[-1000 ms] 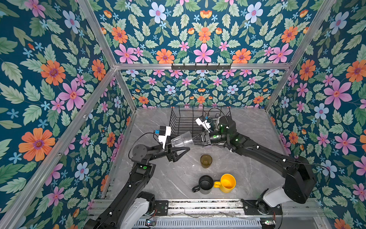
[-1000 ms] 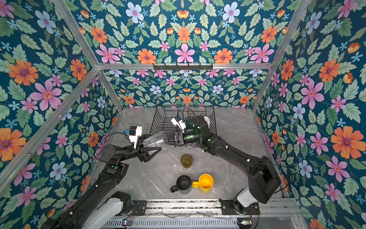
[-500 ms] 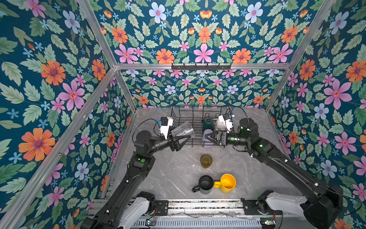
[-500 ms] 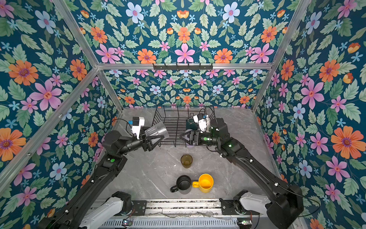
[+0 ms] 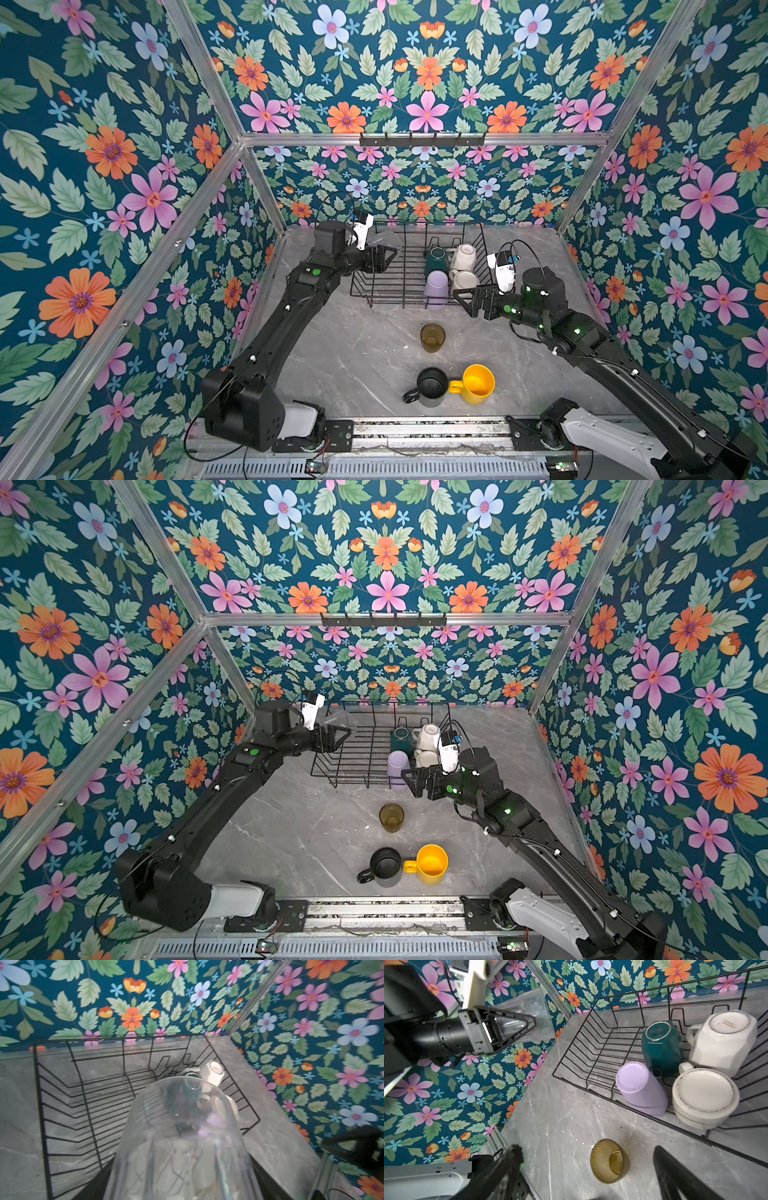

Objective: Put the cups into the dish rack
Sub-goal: 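Carry the clear glass over the rack and lower it upside down with the left gripper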

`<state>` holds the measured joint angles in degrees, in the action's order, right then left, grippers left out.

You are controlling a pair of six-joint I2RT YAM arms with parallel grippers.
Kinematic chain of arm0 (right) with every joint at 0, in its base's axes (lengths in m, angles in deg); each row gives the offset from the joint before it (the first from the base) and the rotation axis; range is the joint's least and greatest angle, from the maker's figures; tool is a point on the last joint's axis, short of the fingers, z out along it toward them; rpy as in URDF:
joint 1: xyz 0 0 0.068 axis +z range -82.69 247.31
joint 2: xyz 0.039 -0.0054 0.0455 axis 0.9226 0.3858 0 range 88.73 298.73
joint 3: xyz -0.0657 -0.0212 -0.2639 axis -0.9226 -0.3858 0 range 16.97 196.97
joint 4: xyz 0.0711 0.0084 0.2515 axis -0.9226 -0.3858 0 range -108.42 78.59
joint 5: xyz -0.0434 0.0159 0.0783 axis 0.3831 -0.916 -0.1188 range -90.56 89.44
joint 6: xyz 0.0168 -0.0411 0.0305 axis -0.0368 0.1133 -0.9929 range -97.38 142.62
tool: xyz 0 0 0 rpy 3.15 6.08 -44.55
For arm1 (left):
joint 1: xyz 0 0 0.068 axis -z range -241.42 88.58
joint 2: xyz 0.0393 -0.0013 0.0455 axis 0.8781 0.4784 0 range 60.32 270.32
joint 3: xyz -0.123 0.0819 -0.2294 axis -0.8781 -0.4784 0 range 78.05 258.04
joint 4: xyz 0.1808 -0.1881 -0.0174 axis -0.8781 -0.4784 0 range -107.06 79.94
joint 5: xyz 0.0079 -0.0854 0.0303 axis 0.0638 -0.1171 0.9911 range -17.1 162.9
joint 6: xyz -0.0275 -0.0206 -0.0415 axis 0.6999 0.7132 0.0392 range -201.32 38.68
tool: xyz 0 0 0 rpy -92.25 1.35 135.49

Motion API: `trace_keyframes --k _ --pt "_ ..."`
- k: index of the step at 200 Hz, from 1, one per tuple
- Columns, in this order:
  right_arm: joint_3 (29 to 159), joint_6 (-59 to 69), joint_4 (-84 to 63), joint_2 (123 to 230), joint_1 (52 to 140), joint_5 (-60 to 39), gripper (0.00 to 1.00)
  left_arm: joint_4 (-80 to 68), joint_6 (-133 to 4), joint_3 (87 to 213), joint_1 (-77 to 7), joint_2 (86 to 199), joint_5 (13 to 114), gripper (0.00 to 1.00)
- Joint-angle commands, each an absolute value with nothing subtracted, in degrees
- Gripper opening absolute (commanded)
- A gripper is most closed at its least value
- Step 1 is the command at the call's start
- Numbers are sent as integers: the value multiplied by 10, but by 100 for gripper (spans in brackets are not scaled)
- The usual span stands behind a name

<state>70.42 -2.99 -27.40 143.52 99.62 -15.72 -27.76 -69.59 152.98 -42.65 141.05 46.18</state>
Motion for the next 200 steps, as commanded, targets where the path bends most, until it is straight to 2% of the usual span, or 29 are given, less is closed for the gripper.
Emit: trace_keyframes --k 1,24,129,200 --pt "696 -14 -264 1427 997 -151 99 -354 -724 1585 -427 1459 539 0" --pt "691 -13 -267 1423 996 -149 99 -400 -733 1656 -427 1525 592 0" --pt "670 -16 -282 1412 997 -134 98 -506 -759 1910 -404 1767 715 0" --pt "654 -27 -279 1403 996 -142 98 -533 -769 1992 -399 1880 756 0"
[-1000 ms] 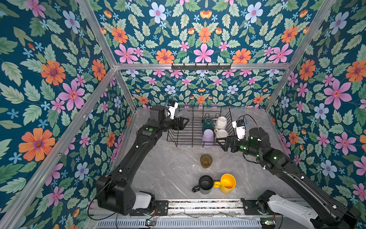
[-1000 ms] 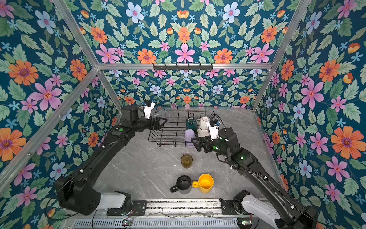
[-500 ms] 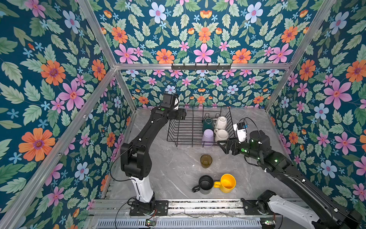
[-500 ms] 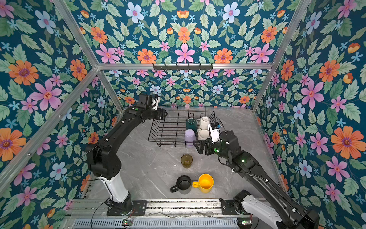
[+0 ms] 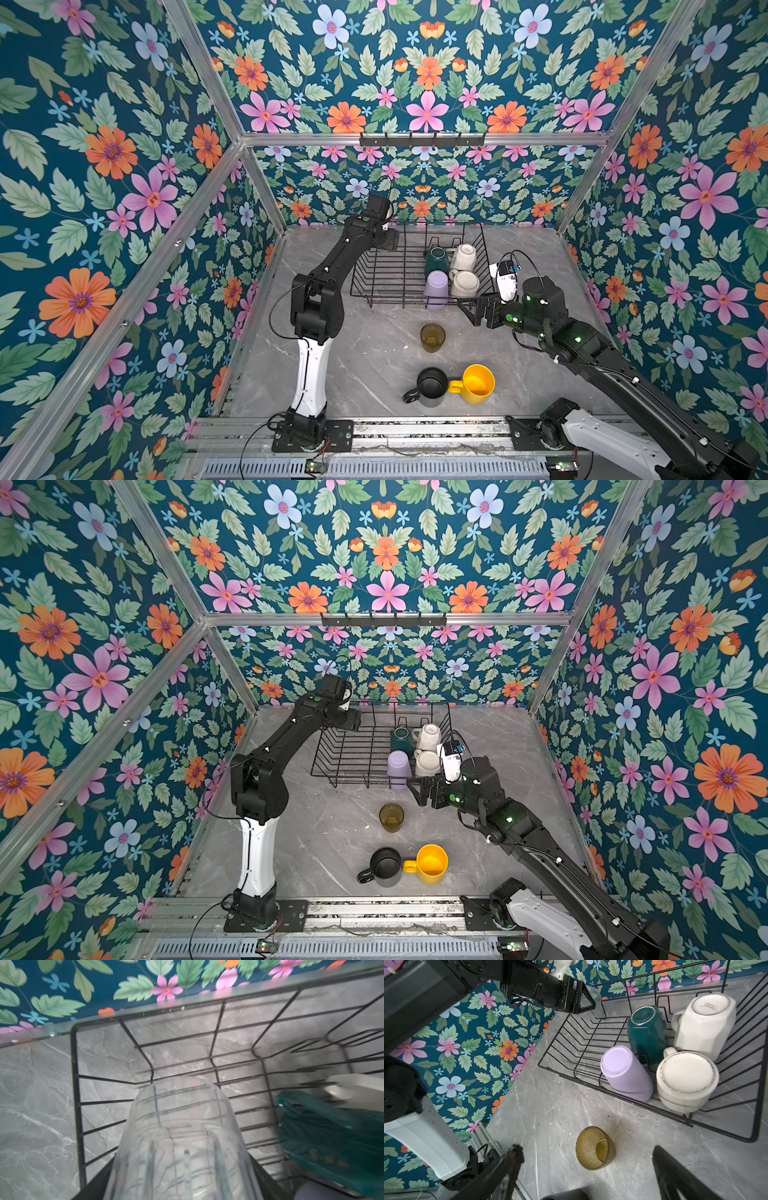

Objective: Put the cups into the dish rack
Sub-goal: 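Carry the clear glass over the rack and lower it upside down with the left gripper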

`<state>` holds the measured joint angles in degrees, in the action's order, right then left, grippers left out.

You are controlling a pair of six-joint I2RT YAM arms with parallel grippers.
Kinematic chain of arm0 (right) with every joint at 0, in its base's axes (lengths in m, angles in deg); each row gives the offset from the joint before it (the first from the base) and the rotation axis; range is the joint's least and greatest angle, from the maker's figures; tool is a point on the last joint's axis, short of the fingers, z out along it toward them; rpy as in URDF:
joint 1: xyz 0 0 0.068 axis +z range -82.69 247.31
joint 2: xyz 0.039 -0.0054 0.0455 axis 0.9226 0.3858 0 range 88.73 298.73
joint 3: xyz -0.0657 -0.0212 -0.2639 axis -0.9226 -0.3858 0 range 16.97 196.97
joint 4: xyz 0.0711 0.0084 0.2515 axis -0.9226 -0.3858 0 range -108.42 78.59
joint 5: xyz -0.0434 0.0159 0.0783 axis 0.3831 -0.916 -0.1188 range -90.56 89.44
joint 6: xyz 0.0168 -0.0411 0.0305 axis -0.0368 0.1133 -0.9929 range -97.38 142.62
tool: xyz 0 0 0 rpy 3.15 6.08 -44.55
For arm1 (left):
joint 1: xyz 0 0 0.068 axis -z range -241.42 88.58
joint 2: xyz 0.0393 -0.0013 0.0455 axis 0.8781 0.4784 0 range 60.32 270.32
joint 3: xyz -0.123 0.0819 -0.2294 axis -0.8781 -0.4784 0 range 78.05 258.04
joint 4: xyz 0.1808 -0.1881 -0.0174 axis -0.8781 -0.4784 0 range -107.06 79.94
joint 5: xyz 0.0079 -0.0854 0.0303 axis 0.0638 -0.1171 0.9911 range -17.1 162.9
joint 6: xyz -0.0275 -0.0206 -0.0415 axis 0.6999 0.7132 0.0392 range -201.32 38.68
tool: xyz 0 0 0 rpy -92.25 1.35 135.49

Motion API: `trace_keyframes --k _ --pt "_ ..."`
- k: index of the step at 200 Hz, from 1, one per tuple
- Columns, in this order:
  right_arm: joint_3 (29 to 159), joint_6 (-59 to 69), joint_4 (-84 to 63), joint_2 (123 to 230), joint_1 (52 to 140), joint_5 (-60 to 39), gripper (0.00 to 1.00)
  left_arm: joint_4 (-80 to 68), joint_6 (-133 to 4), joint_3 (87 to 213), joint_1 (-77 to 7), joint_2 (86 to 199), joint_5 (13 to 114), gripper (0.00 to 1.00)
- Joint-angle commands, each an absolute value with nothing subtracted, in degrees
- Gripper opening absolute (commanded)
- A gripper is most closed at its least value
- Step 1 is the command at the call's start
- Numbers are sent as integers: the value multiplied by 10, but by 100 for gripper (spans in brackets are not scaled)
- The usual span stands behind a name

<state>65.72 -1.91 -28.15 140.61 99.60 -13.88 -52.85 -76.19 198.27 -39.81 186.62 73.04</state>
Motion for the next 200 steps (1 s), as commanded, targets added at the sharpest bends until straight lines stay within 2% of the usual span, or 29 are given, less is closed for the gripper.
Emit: trace_keyframes --k 1,116,123,151,183,200 --pt "654 -27 -279 1403 996 -142 98 -532 -768 1992 -399 1881 757 0" --pt "650 -38 -266 1413 996 -153 98 -514 -768 2018 -398 1960 785 0" --pt "650 -39 -266 1413 996 -154 98 -512 -766 2019 -399 1962 785 2" --pt "650 -40 -265 1415 996 -157 98 -510 -764 2021 -399 1970 784 20" --pt "650 -41 -266 1415 997 -157 98 -509 -762 2023 -400 1974 785 61" --pt "650 -41 -266 1416 996 -157 98 -509 -767 2022 -400 1976 786 72"
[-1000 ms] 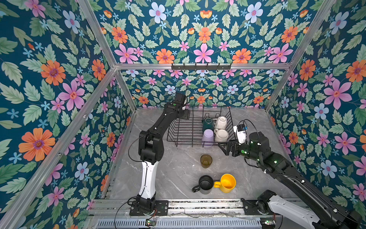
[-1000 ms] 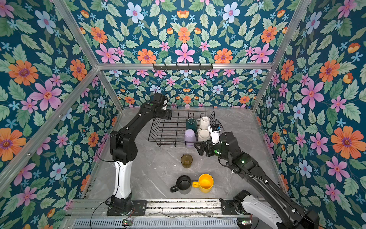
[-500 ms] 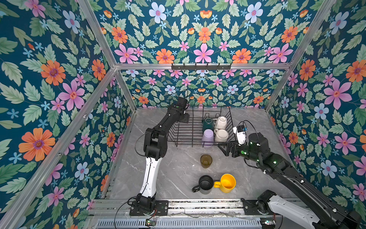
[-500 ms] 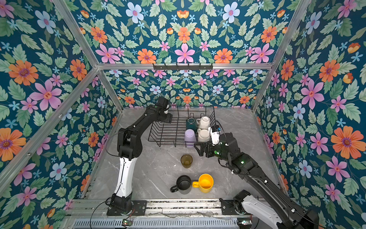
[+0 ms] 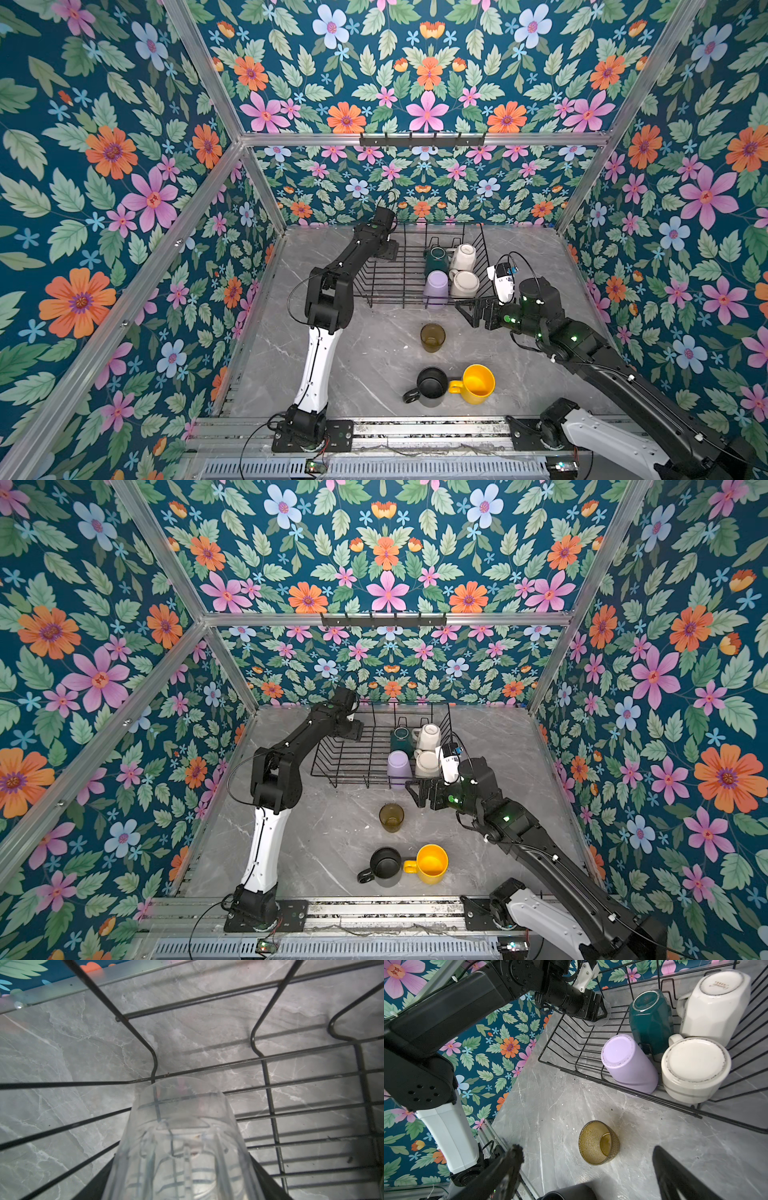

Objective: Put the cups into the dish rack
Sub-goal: 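Carry the clear glass over the rack and lower it upside down with the left gripper, then open the left gripper off the glass while the right gripper reaches for the gold glass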

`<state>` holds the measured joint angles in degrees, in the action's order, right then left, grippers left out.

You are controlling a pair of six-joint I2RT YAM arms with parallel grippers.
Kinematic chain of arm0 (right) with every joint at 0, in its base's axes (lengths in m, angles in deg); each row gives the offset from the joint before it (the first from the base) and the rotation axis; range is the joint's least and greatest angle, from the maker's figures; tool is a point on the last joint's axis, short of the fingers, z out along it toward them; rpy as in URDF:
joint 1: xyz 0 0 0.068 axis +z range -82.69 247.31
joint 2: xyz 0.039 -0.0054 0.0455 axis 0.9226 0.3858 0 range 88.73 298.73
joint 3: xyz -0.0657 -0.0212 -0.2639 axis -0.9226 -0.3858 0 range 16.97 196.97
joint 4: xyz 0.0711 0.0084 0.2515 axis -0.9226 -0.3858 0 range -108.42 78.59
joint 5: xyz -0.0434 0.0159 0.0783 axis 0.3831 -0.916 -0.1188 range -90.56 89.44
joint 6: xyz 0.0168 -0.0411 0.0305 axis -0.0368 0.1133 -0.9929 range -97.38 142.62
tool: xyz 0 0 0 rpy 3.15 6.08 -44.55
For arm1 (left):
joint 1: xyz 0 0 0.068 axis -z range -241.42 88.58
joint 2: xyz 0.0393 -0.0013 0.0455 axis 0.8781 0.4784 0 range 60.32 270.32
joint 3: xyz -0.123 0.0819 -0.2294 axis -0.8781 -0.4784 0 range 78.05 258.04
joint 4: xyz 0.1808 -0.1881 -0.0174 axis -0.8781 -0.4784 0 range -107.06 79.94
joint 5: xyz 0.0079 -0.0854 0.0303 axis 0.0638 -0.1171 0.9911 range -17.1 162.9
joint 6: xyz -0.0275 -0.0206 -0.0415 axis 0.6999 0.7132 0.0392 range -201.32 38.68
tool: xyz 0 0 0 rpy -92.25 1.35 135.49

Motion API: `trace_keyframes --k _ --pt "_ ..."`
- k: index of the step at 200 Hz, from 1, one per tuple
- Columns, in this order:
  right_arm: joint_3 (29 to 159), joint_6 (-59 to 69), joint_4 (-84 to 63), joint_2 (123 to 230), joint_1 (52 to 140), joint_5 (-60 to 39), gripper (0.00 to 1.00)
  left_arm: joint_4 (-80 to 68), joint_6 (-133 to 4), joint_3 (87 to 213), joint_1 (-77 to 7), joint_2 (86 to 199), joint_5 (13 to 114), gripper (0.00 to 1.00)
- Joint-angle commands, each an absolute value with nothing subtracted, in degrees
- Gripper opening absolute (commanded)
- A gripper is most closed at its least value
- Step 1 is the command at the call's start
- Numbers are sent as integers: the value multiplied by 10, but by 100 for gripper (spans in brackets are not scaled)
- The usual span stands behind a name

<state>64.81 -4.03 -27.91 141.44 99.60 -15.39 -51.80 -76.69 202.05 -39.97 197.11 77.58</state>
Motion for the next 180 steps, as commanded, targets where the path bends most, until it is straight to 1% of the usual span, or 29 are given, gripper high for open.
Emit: trace_keyframes --k 1,27,36,41,113,143,180 --pt "650 -41 -265 1416 996 -157 98 -510 -767 2022 -400 1976 786 72" --pt "651 -41 -265 1416 996 -158 98 -512 -769 2023 -401 1980 787 81" --pt "651 -41 -265 1416 997 -159 98 -514 -769 2022 -401 1980 787 88" --pt "651 -41 -265 1416 996 -159 98 -514 -769 2023 -401 1980 787 89" --pt "655 -36 -273 1417 996 -152 98 -506 -765 2011 -401 1961 773 93" --pt "668 -16 -317 1422 997 -120 97 -486 -760 1978 -401 1926 759 96" --pt "687 7 -379 1438 996 -76 94 -437 -748 1909 -401 1853 740 99"
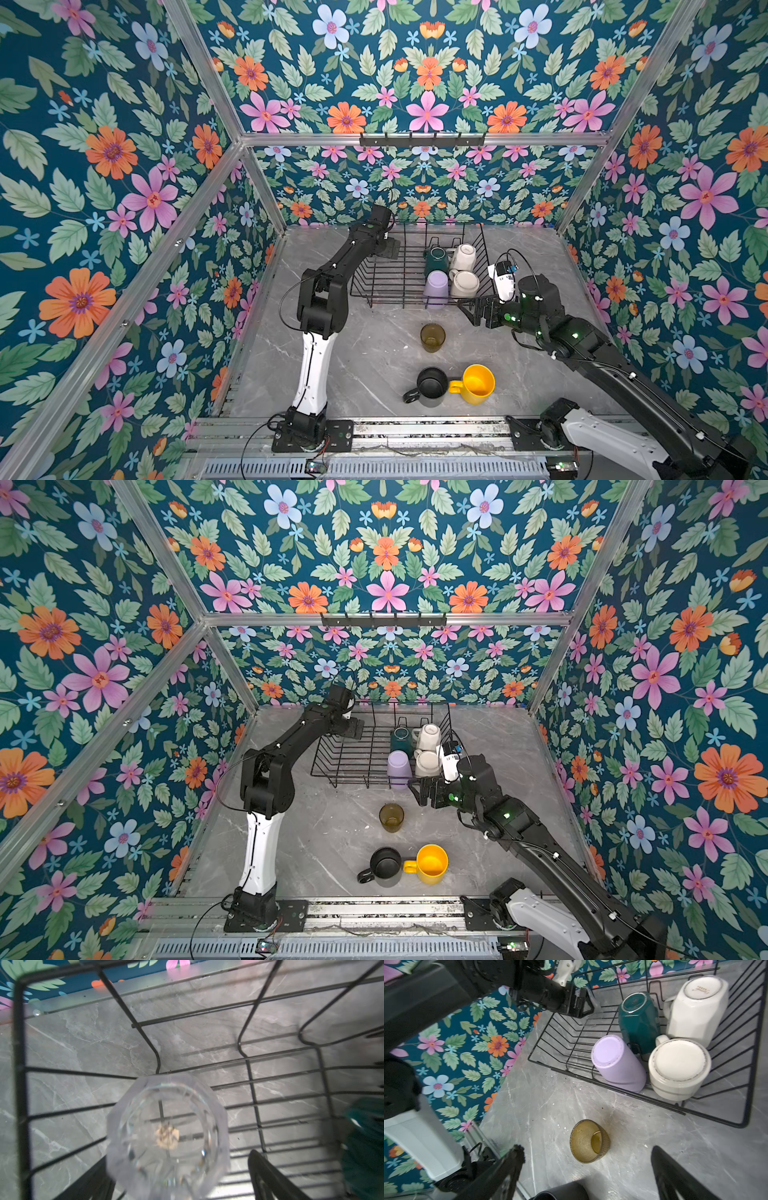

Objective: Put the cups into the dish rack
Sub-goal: 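Open the left gripper off the glass while the right gripper reaches for the gold glass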

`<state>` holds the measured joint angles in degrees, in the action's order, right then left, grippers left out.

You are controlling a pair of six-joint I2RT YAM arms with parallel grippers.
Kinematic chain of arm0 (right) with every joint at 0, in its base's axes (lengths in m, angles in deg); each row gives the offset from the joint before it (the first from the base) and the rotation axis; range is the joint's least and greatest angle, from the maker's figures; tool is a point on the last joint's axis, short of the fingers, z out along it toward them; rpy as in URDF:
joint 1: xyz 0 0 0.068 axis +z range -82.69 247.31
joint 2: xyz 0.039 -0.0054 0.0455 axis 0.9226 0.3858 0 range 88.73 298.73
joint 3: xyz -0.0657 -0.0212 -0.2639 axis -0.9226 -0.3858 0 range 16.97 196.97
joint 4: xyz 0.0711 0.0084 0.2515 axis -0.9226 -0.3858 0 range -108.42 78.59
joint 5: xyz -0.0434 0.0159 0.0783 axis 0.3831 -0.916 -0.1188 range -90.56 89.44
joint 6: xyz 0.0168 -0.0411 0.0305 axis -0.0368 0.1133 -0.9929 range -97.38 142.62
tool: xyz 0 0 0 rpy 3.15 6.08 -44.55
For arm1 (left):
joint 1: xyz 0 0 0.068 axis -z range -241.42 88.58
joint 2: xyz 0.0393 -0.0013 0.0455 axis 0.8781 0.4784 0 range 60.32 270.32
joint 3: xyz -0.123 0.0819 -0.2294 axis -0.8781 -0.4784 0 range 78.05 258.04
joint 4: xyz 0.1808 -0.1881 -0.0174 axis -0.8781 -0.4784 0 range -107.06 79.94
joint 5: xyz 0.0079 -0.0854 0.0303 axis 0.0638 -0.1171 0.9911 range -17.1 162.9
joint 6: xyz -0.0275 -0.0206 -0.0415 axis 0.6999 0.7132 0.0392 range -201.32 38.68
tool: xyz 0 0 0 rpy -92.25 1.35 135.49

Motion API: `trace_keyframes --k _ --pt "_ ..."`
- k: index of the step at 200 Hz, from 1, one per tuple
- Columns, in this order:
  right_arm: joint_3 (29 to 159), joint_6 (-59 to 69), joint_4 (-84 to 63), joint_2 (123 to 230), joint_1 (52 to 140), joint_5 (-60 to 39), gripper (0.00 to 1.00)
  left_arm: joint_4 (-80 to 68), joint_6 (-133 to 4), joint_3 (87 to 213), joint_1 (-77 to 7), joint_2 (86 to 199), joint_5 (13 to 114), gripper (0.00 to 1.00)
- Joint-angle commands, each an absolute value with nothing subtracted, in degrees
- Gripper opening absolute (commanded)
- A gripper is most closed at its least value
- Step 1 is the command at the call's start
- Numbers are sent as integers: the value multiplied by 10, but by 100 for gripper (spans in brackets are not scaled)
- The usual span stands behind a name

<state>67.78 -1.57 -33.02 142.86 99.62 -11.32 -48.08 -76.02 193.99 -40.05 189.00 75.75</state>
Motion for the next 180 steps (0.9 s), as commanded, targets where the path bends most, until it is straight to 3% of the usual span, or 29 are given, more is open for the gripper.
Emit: trace_keyframes --k 1,46,121,180 --pt "687 8 -380 1439 996 -76 94 -435 -748 1907 -401 1851 739 99" --pt "690 6 -406 1477 1002 -86 84 -345 -719 1791 -401 1733 717 100" --pt "718 2 -428 1600 1081 -56 68 -54 -647 1418 -401 1416 688 100" --pt "744 -4 -409 1700 1110 -39 56 50 -570 1183 -401 1186 711 100"
